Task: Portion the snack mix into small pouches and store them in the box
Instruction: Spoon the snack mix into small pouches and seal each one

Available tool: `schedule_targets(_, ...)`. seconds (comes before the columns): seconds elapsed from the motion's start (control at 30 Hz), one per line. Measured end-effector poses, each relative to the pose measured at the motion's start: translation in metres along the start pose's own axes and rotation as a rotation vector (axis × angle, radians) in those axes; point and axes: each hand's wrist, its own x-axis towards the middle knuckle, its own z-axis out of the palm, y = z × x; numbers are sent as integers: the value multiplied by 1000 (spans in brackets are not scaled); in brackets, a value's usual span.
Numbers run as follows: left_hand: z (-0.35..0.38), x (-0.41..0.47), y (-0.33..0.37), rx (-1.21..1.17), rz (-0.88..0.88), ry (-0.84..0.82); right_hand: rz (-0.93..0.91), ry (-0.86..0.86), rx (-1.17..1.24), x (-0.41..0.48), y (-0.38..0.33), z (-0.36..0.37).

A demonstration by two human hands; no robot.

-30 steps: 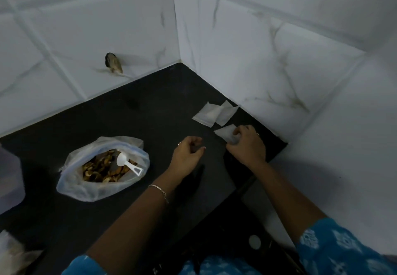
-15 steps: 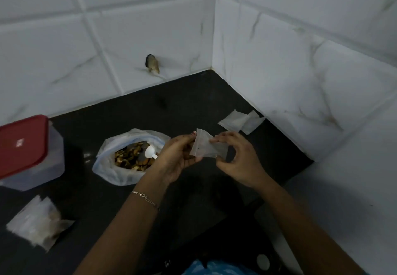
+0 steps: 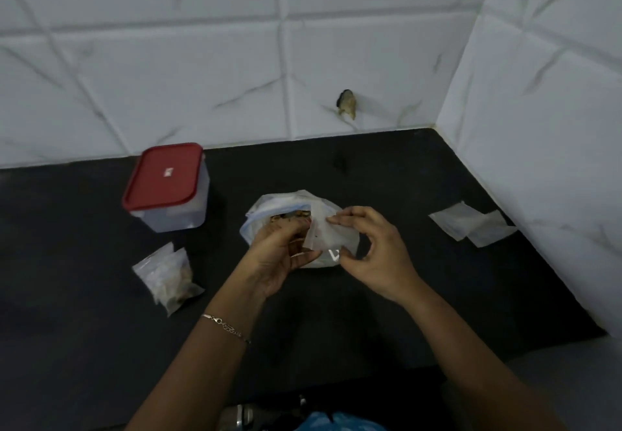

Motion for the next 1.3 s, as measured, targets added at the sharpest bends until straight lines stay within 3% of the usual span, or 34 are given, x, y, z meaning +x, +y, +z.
schedule_targets(0.1, -15, -7, 7, 118, 103, 49, 16, -35, 8, 8, -13, 18)
schedule_targets(0.3, -31, -25, 15, 405, 391, 215, 221, -55, 423, 23, -55, 50)
schedule_targets(0.47, -42, -36, 21, 542, 459, 274, 271, -93, 532, 35, -74, 72)
schedule_targets(0.93, -60, -35, 27, 876, 504, 425, 73, -59, 114, 56, -85, 86)
schedule_targets(1.07, -76, -35, 38, 905, 497, 512, 76, -47, 88, 63, -79, 81)
schedule_targets(1.2, -79, -34, 41, 913, 479, 499, 36, -167, 120, 66, -82, 81)
schedule_targets(1.3, -82, -33, 42, 913, 469, 496, -184, -341, -1, 67, -87, 76)
